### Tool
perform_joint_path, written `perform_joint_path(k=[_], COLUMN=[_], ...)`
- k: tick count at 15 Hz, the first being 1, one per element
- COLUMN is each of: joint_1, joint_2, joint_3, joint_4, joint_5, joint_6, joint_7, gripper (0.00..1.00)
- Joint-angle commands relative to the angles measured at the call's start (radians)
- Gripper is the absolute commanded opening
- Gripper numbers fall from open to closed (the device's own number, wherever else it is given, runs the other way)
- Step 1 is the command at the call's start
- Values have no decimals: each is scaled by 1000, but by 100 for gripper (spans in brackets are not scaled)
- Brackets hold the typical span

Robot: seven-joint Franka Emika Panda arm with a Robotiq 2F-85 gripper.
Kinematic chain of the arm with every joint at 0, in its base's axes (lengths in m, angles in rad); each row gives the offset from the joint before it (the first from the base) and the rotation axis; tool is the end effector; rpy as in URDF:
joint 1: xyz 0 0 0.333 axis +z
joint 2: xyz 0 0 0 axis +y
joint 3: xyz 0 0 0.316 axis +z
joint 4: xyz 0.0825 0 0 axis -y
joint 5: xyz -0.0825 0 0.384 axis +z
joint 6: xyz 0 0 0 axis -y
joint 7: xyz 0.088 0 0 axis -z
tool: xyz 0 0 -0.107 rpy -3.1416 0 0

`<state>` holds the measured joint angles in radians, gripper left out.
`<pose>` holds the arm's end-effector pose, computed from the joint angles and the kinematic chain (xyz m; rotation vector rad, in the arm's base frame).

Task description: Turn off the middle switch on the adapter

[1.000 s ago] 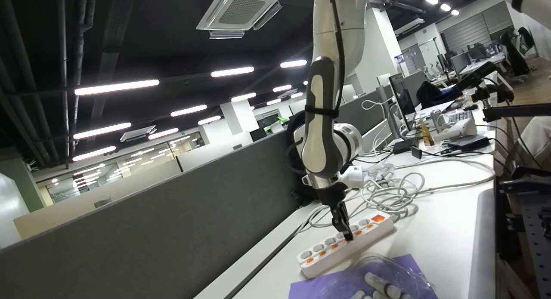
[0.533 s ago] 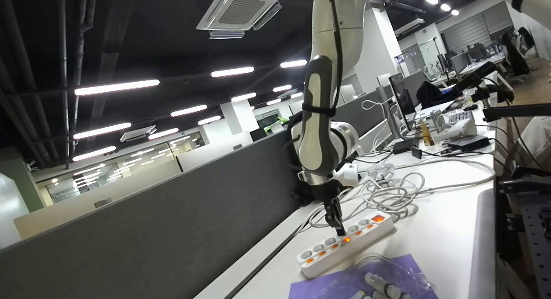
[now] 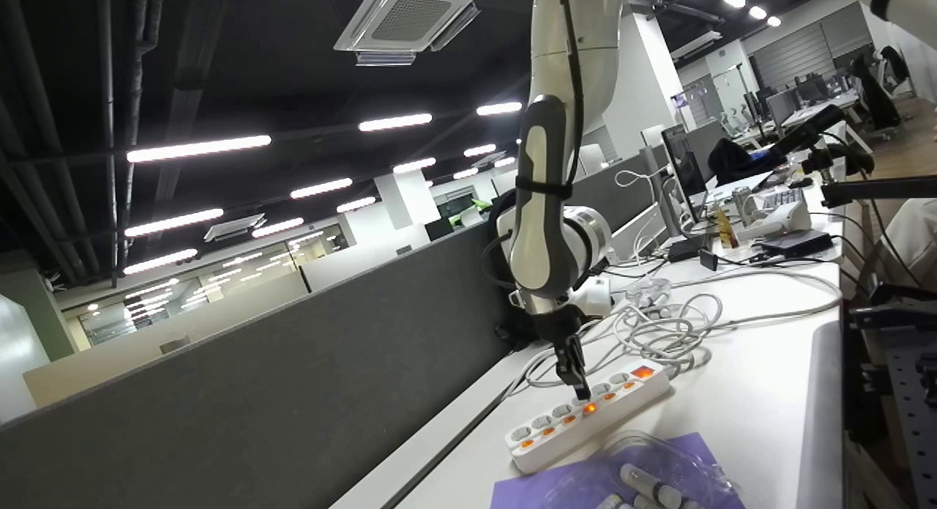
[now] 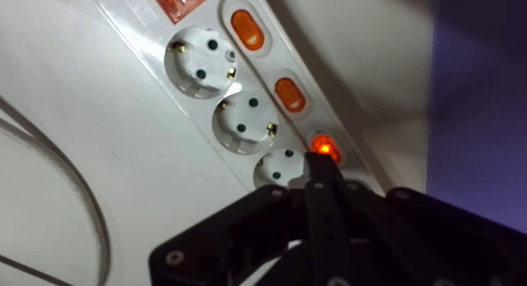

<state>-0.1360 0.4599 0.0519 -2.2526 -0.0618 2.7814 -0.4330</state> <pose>0.5426 -0.0420 0.1644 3.0588 0.6197 0.1053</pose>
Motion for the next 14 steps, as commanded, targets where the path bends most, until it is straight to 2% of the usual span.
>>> perform_joint_path(k=[1, 14], joint_1=[19, 27], joint_2=[-6, 11], joint_3=[-22, -25], joint_4=[13, 19], joint_5=[-30, -32], joint_6=[-40, -79], joint_7=[50, 46], gripper=[0, 0])
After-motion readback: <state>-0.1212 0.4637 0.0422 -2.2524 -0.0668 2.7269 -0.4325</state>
